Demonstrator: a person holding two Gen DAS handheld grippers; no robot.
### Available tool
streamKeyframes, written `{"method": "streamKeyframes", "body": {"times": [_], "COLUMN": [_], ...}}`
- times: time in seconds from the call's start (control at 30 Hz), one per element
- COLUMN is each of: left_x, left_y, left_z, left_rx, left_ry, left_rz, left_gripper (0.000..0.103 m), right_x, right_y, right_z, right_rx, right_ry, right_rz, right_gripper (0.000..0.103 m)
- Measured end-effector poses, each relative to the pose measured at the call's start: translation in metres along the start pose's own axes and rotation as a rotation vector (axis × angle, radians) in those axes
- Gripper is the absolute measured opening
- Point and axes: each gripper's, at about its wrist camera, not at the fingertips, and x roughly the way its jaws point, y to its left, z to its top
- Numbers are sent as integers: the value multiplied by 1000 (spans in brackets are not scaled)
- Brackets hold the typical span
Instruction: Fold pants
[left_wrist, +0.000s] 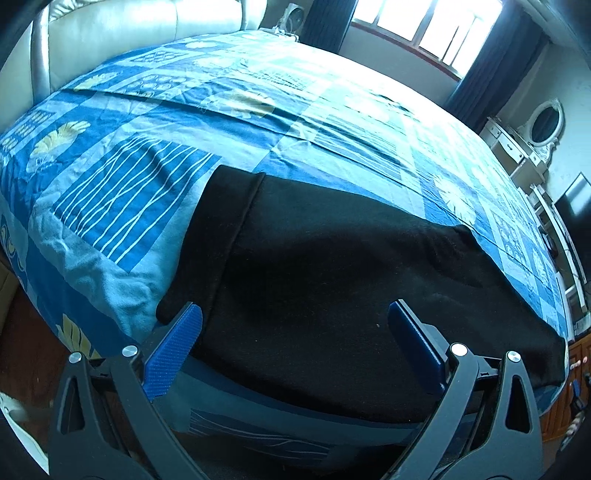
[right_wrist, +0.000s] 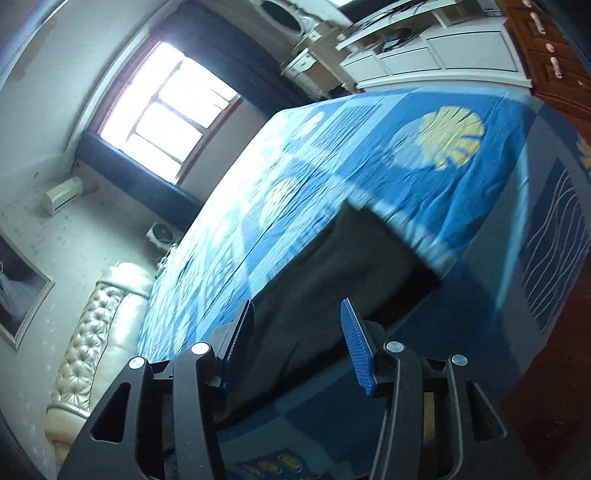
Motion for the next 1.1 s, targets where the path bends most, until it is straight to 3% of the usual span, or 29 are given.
{"method": "streamKeyframes", "body": {"times": [0.17,0.33,0.43,0.53,0.63,0.8,0.87,0.97,1.1], "left_x": [3,3,3,4,6,14,15,12,2], "left_y": [0,11,17,18,18,17,16,17,16], "left_z": [-6,-9,-8,-6,-5,-10,-12,-12,-11], "left_rx": [10,4,3,-1,-7,-6,-5,-15,-11], "left_ry": [25,43,51,52,55,83,90,98,93], "left_rz": [13,57,76,82,71,61,60,46,28], "left_gripper": [100,100,100,100,100,100,100,100,100], "right_x": [20,48,62,68,72,82,85,84,71], "right_y": [-50,-70,-76,-76,-67,-48,-43,-28,10], "right_z": [46,53,49,43,32,9,1,-5,-2], "right_rx": [94,102,110,140,108,71,97,118,147], "right_ry": [21,83,119,160,226,291,282,234,149], "right_rz": [-71,-95,-77,-12,34,37,40,44,156], "right_gripper": [49,50,63,66,64,37,27,25,25]}}
